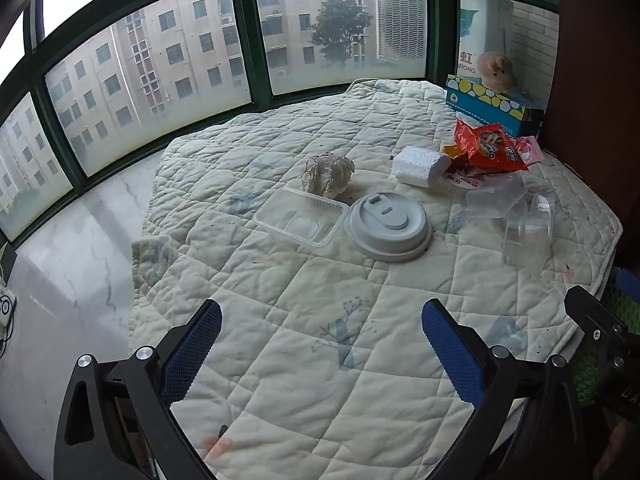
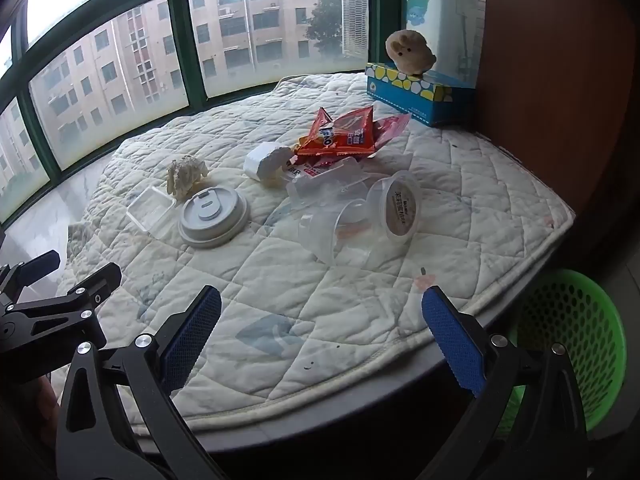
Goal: Collect trash
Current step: 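Move both tools toward the trash on the mattress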
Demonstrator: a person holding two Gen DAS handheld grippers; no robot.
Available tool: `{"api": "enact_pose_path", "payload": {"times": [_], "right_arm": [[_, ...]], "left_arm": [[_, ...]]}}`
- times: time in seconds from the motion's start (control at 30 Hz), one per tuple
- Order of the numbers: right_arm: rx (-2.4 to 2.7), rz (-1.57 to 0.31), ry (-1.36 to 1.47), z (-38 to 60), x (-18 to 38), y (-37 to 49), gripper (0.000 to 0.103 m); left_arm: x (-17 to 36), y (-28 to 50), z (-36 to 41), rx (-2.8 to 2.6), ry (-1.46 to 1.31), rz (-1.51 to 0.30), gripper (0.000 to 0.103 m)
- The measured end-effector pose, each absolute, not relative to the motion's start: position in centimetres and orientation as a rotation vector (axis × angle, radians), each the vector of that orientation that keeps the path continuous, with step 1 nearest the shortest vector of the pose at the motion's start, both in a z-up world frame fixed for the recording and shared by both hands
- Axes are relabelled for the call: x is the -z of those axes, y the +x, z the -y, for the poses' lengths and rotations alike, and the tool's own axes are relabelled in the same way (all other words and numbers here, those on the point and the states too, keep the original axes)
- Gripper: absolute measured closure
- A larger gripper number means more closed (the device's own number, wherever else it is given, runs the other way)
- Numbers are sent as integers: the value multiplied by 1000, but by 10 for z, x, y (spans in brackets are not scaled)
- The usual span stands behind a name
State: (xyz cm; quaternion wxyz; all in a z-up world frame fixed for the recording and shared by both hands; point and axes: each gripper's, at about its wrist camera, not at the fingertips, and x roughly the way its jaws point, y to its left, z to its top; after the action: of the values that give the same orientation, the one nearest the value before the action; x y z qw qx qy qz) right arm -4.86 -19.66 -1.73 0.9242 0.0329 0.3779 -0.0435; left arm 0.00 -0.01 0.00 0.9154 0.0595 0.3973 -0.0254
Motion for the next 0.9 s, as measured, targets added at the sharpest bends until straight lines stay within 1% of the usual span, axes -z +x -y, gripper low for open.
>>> {"api": "enact_pose_path", "payload": {"times": [0.67, 0.9], "right_arm": [[90, -779, 65, 195, 18, -48, 4], [95, -776, 64, 194, 18, -49, 4]], "left_arm": [[1, -3, -3, 52, 123, -824, 6], [9, -1, -5, 40, 124, -834, 6]]}}
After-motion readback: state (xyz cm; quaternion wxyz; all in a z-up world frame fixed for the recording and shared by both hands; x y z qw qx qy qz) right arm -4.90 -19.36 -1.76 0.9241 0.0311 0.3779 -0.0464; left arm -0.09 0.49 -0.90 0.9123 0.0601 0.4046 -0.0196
